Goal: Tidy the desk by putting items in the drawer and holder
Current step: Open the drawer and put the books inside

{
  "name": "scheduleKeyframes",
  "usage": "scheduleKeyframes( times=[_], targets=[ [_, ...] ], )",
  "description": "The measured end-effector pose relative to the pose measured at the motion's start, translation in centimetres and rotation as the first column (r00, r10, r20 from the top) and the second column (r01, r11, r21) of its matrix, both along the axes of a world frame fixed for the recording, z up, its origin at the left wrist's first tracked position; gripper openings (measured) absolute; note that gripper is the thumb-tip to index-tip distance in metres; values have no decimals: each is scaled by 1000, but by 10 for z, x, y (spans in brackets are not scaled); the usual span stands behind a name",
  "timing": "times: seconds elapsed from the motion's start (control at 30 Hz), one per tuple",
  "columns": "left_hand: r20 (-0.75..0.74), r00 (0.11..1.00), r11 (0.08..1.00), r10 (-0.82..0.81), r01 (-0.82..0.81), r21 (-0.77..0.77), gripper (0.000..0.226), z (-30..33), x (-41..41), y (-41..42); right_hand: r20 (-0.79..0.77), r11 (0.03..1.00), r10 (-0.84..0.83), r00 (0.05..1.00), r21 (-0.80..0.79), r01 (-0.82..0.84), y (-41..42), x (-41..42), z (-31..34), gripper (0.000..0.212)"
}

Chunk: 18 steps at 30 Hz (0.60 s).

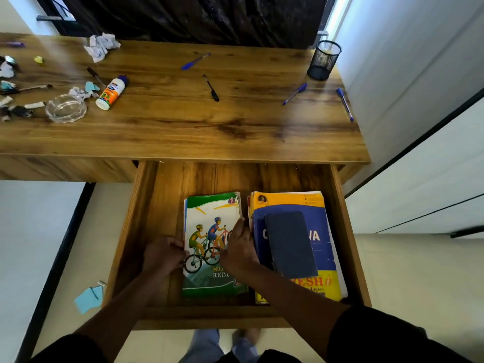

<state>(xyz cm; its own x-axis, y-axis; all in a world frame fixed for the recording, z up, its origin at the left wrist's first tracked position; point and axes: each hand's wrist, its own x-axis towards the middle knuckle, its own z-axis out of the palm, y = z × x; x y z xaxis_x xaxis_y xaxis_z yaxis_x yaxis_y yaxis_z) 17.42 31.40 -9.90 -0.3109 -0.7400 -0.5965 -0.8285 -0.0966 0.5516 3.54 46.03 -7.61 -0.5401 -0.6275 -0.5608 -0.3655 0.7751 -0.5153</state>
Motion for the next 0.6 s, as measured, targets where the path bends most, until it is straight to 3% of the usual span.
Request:
scheduleKeyframes(
  times=[0.1, 0.2, 0.3, 0.4, 0.5, 0.6],
  targets=[
    [69, 980, 961, -187, 197, -192, 30, 5, 1, 7, -60, 991, 132, 989, 43, -129, 6, 6, 1, 96],
    [213, 911, 802, -353, 412, -433, 44, 11, 1, 17, -130, 968, 250, 960, 15, -250, 15, 5, -2, 87],
    [153, 848, 691, -508, 507, -515, 44, 22, -3, 30, -190, 909, 387, 902, -89, -408, 25, 2, -3, 73],
    [44, 709, 639, -704, 660, -395, 41, 35, -11, 46, -199, 803, 540, 818, -171, -572, 35, -1, -1, 64],
    [14, 624, 618, -782, 777, -121, 47, 42, -19, 60, -213, 717, 618, 757, -241, -654, 47, -7, 2, 49],
    [37, 543, 544, -839, 839, 16, 46, 50, -23, 69, -94, 697, 663, 743, -285, -658, 67, -15, 8, 55]
  ],
)
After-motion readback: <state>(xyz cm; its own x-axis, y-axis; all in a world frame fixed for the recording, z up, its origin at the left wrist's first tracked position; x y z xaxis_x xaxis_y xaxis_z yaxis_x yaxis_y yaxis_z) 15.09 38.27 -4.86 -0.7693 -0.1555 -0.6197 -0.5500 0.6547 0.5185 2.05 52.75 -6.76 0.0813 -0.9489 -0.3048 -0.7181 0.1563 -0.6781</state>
